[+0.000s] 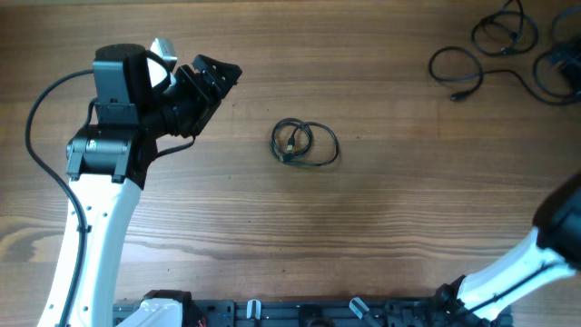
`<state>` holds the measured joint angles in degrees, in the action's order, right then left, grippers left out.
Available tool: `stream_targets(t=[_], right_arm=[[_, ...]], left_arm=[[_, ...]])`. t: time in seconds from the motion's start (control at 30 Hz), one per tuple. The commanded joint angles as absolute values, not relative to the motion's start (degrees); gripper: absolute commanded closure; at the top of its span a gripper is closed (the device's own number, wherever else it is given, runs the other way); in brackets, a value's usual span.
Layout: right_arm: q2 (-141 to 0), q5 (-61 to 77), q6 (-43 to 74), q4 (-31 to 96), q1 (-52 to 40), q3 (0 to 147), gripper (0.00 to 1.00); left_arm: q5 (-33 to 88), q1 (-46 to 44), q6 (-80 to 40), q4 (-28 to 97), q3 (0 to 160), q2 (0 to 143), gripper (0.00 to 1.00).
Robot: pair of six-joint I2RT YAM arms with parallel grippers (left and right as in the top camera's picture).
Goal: Untangle cables
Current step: 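Move the right gripper back to the small center coil and grasp it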
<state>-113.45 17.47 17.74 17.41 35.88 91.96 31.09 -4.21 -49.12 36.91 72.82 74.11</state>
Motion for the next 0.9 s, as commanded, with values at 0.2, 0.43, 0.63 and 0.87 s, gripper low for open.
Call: stream_targets(t=[0.2, 0.43, 0.63, 0.87], right_arm=[[-93.21, 51.81, 9.37, 56.1, 30.89, 92.99, 0.0], [-93.62, 36.29, 5.87, 62.28, 1.41, 90.21, 0.0], [-100.62, 16.75, 26.2, 53.71, -19.46, 83.96, 0.01], [-114.34, 16.97, 32.56, 53.65, -26.11, 83.92, 0.28]], left_arm=[[10.92, -3.99, -43.51, 45.54, 73.49, 75.02, 0.19], [8.21, -3.95, -42.39, 50.89, 73.49, 82.7, 0.14], [8.27, -3.97, -42.39, 51.07, 73.47, 84.12, 0.0], [9.54, -5.78, -42.17, 54.57, 73.19, 87.18, 0.0]])
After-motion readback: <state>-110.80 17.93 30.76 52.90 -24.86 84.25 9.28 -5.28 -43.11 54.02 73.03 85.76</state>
